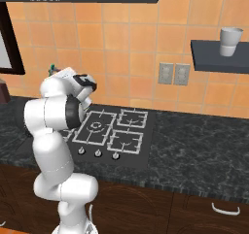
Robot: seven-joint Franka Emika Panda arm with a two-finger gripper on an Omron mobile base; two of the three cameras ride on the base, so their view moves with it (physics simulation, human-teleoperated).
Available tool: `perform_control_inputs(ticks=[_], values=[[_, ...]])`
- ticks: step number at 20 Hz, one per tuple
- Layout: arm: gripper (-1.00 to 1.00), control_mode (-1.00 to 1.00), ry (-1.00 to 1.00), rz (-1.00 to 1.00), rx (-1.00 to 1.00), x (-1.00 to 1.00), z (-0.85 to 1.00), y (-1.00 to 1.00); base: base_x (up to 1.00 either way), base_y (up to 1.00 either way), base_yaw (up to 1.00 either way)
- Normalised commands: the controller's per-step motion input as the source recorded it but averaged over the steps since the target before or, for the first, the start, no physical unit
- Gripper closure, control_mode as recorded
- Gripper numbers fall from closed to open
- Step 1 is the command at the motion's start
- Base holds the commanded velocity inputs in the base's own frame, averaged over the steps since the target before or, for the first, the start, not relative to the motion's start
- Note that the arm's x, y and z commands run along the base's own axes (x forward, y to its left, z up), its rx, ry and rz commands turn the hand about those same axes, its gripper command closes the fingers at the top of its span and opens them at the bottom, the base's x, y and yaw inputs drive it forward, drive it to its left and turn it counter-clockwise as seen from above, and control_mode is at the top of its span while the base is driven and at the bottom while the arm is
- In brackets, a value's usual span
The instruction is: Put the avocado and carrot in the pot. Retrieve the spatula and lightly stir the vegetables in the pot.
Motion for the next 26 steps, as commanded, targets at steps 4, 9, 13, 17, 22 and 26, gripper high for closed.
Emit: perform_control_inputs(ticks=[4,9,13,17,22,26], values=[[1.0,-1.0,0.31,0.0,-0.11,0.5,0.76,-0.38,0.0,0.0,0.0],[1.0,-1.0,0.28,0.0,-0.19,0.77,0.22,-0.52,0.0,0.0,0.0],[1.0,-1.0,-0.03,0.0,0.0,0.69,-0.21,-0.37,0.0,0.0,0.0],[1.0,-1.0,-0.02,0.0,0.0,0.78,-0.96,-0.01,0.0,0.0,0.0],[1.0,-1.0,-0.09,-0.05,0.0,0.75,-0.61,-0.01,0.0,0.0,0.0],[1.0,-1.0,-0.1,-0.05,-0.02,0.81,-0.49,0.01,0.0,0.0,0.0]])
